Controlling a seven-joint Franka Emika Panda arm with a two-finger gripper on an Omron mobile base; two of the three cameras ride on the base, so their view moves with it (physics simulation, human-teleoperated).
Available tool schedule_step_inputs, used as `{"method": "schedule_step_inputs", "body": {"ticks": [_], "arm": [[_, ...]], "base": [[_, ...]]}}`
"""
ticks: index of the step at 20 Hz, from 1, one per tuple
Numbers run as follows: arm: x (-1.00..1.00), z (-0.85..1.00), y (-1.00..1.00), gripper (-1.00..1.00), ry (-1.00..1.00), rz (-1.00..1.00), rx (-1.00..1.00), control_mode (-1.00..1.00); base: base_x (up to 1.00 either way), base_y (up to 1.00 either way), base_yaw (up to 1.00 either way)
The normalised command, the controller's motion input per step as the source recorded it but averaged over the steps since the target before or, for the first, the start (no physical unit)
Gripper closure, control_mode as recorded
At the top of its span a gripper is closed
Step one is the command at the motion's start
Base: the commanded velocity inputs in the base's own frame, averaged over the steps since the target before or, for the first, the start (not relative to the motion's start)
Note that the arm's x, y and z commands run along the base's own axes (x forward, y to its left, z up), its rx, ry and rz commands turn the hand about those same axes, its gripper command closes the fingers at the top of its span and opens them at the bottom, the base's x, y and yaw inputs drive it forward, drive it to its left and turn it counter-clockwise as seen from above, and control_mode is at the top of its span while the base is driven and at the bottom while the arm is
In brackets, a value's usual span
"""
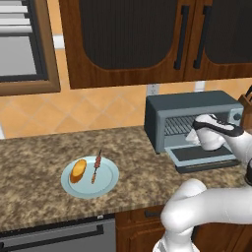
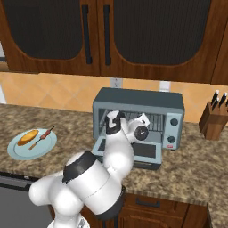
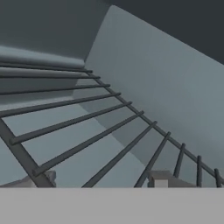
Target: Pick up the kebab skewer and baguette bread, and place them inside the toaster oven. Close the toaster oven door and start by setting the timer.
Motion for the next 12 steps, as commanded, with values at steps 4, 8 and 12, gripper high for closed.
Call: {"method": "schedule_step_inputs", "body": {"ticks": [4,8,12], "arm": [[-0.01,-0.13,0.01,1.0,-0.13,0.0,0.17,-1.0],[-0.28,0.0,0.01,1.0,-0.06,-0.07,0.21,-1.0],[-0.45,0.08,0.0,1.0,0.21,-0.15,0.19,-1.0]], "base": [[0.0,0.0,0.0],[0.0,0.0,0.0],[0.0,0.0,0.0]]}}
